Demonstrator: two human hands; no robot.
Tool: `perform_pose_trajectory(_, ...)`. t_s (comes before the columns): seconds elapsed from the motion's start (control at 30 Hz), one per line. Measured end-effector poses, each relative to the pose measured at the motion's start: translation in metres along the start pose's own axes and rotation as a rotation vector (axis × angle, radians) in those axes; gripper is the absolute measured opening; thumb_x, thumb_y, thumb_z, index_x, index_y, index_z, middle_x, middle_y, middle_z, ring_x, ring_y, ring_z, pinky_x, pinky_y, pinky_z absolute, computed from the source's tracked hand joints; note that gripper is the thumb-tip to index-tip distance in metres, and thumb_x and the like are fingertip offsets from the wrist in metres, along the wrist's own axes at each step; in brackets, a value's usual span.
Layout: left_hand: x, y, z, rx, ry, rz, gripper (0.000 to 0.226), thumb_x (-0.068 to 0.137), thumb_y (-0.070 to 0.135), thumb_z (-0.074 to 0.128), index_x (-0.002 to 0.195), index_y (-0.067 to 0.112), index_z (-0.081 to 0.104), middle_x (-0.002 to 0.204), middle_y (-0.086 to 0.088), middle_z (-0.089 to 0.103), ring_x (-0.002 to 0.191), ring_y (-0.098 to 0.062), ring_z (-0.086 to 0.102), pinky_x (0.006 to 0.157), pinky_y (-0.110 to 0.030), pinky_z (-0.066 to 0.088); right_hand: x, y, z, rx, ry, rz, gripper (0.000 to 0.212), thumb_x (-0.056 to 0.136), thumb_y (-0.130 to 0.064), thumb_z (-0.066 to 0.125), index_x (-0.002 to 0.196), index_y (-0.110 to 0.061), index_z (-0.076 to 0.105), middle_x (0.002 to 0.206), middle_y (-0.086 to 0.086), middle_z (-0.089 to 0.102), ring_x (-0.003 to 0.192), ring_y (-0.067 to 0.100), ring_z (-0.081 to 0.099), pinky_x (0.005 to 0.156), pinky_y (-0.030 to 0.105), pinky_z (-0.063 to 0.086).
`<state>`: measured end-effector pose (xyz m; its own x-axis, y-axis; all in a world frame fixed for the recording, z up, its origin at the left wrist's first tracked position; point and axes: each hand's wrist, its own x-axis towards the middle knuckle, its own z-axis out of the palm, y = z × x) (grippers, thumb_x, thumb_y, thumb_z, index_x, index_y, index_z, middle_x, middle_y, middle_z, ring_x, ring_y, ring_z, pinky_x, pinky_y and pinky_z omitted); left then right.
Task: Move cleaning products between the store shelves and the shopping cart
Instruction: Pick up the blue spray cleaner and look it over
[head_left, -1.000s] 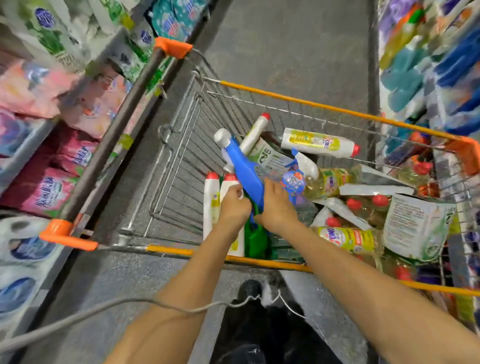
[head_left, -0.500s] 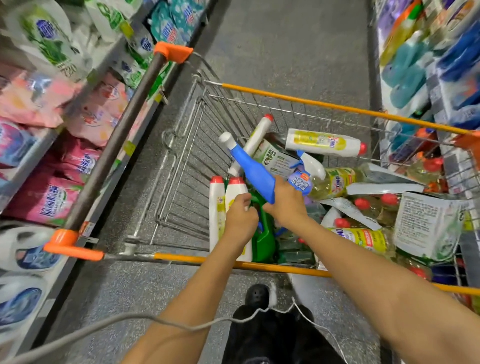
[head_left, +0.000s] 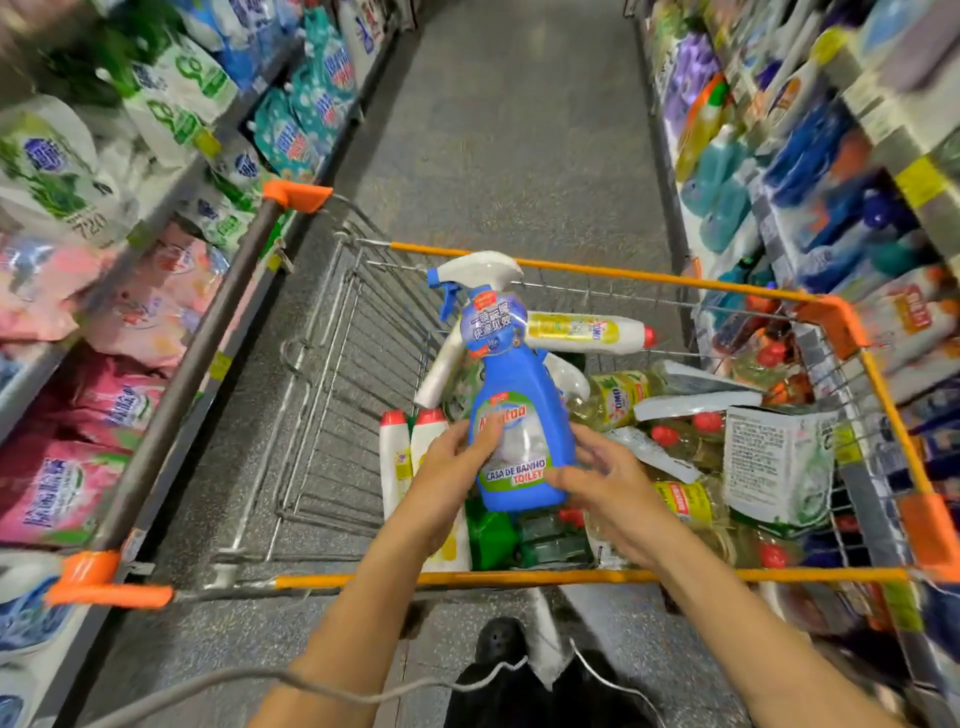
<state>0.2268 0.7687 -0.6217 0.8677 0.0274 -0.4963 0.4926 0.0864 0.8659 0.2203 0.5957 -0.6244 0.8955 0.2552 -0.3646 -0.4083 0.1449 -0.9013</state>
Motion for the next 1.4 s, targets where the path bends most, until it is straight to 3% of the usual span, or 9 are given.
perform_pose_trajectory(0.13,-0.021,0.02,0.029,-0.043,-0.101,0.074,0.062,0.074,0.042,0.077,0.119,0.004,0.058,0.112,-0.013,0.07,0.099,-0.024,0.068,0.082,-0.035,0.057,-0.038,-0.019,-0.02,0.099,0.047,-0.055,0.073,0.051,-0.017,0.077,0.122,-0.014,0.059,0.111,0.006,0.072,0.095,0.023,0.07,0.072,0.029,0.057)
perform_pose_trajectory(0.23,-0.035,0.034,0.059,0.007,-0.204,0.144,0.053,0.073,0.043,0.074,0.113,0.01,0.064,0.109,-0.009,0.072,0.1,-0.022,0.068,0.083,-0.036,0.056,-0.072,-0.042,-0.037,0.063,0.111,-0.124,0.081,0.056,-0.019,0.081,0.131,-0.021,0.051,0.119,-0.001,0.07,0.104,0.017,0.068,0.078,0.026,0.055)
perform_pose_trajectory(0.3,-0.042,0.04,0.07,0.03,-0.221,0.186,0.046,0.078,0.044,0.076,0.109,0.011,0.066,0.104,-0.006,0.073,0.094,-0.017,0.069,0.075,-0.029,0.056,-0.083,-0.056,-0.037,0.002,0.129,-0.164,0.074,0.066,-0.014,0.087,0.128,-0.028,0.049,0.11,-0.014,0.072,0.1,0.008,0.069,0.076,0.022,0.054)
perform_pose_trajectory(0.5,-0.064,0.074,0.127,0.151,-0.448,0.309,0.038,0.076,0.036,0.077,0.107,0.018,0.064,0.1,0.0,0.074,0.087,-0.009,0.07,0.069,-0.021,0.055,-0.132,-0.091,-0.053,0.01,0.399,-0.323,0.039,0.08,-0.008,0.066,0.116,-0.013,0.052,0.095,-0.004,0.075,0.083,0.011,0.072,0.065,0.021,0.056)
perform_pose_trajectory(0.73,-0.087,0.096,0.19,0.241,-0.824,0.424,0.029,0.078,0.023,0.065,0.106,0.014,0.062,0.085,0.009,0.074,0.074,0.001,0.069,0.062,-0.013,0.051,-0.197,-0.098,-0.07,0.028,0.738,-0.467,0.047,0.076,-0.014,0.075,0.118,-0.014,0.054,0.098,-0.014,0.073,0.087,0.005,0.071,0.069,0.02,0.055)
perform_pose_trajectory(0.87,-0.107,0.09,0.228,0.277,-1.009,0.423,0.042,0.079,0.029,0.073,0.112,0.006,0.062,0.095,-0.003,0.073,0.077,-0.006,0.07,0.064,-0.018,0.053,-0.24,-0.091,-0.076,0.045,0.906,-0.518,0.042,0.075,-0.013,0.068,0.116,-0.014,0.055,0.1,-0.012,0.073,0.087,0.005,0.07,0.069,0.019,0.054)
perform_pose_trajectory(1.03,-0.139,0.069,0.271,0.334,-1.214,0.417,0.039,0.077,0.027,0.076,0.11,0.01,0.063,0.094,-0.003,0.074,0.08,-0.009,0.069,0.066,-0.02,0.054,-0.289,-0.071,-0.086,0.095,1.111,-0.541,0.051,0.077,-0.014,0.079,0.121,-0.015,0.053,0.109,-0.001,0.072,0.099,0.017,0.07,0.083,0.033,0.058)
perform_pose_trajectory(1.2,-0.16,0.049,0.31,0.373,-1.36,0.427,0.026,0.081,0.031,0.068,0.106,0.026,0.062,0.093,0.008,0.074,0.084,-0.006,0.07,0.068,-0.018,0.053,-0.328,-0.057,-0.106,0.084,1.149,-0.535,0.064,0.079,-0.017,0.071,0.135,-0.029,0.042,0.119,0.002,0.068,0.106,0.018,0.068,0.084,0.032,0.057)
perform_pose_trajectory(1.4,-0.155,0.031,0.356,0.422,-1.376,0.542,0.039,0.079,0.044,0.068,0.116,0.035,0.059,0.103,0.004,0.071,0.093,-0.012,0.068,0.074,-0.029,0.056,-0.338,-0.045,-0.159,0.033,1.136,-0.516,0.074,0.08,-0.022,0.073,0.141,-0.031,0.033,0.133,0.003,0.057,0.117,0.018,0.062,0.093,0.037,0.054)
